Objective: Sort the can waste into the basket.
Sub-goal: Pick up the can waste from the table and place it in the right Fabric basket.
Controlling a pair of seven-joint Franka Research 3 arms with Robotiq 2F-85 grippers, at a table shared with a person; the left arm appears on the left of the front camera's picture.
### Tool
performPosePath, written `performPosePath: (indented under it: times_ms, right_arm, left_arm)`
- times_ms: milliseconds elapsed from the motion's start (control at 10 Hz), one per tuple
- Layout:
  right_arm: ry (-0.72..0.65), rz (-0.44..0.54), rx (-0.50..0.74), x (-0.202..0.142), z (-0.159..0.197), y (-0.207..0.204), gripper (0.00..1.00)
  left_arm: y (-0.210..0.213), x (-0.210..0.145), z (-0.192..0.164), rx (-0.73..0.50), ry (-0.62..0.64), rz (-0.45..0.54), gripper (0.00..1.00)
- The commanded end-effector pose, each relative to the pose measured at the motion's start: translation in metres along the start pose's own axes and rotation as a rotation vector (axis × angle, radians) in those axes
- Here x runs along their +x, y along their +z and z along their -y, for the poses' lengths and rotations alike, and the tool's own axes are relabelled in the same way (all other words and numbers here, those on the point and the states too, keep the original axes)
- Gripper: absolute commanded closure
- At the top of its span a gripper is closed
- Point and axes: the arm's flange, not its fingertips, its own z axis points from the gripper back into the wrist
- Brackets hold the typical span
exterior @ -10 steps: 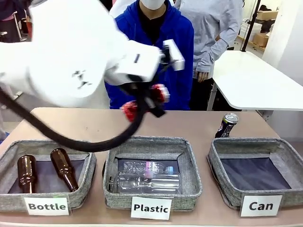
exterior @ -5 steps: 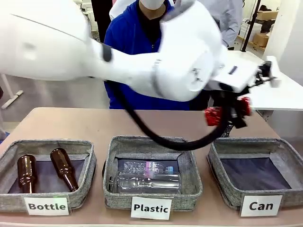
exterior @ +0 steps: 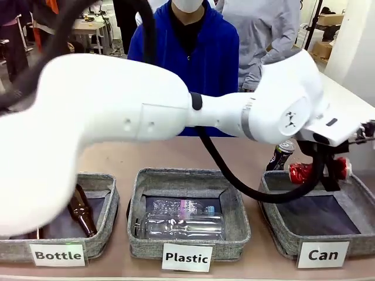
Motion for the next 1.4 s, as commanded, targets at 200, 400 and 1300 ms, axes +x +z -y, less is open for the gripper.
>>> performPosePath:
  times_ms: [200,400,1300]
  right_arm:
    - [0.0,0.0,0.0,0.0,0.0,0.0,0.0]
    - [0.0,0.0,0.0,0.0,0.0,0.0,0.0]
    - [0.021,-0.085,-0.016,-0.003,-0.018,-0.054,0.0]
  left_arm:
    - [-0.003,0.027,-0.032,-0.046,-0.002,-0.034,0.82]
    - [0.0,0.025,-0.028,-0.065,-0.002,-0.029,0.25]
    - [0.092,-0.003,0.0,-0.121,0.029,0.034,0.0]
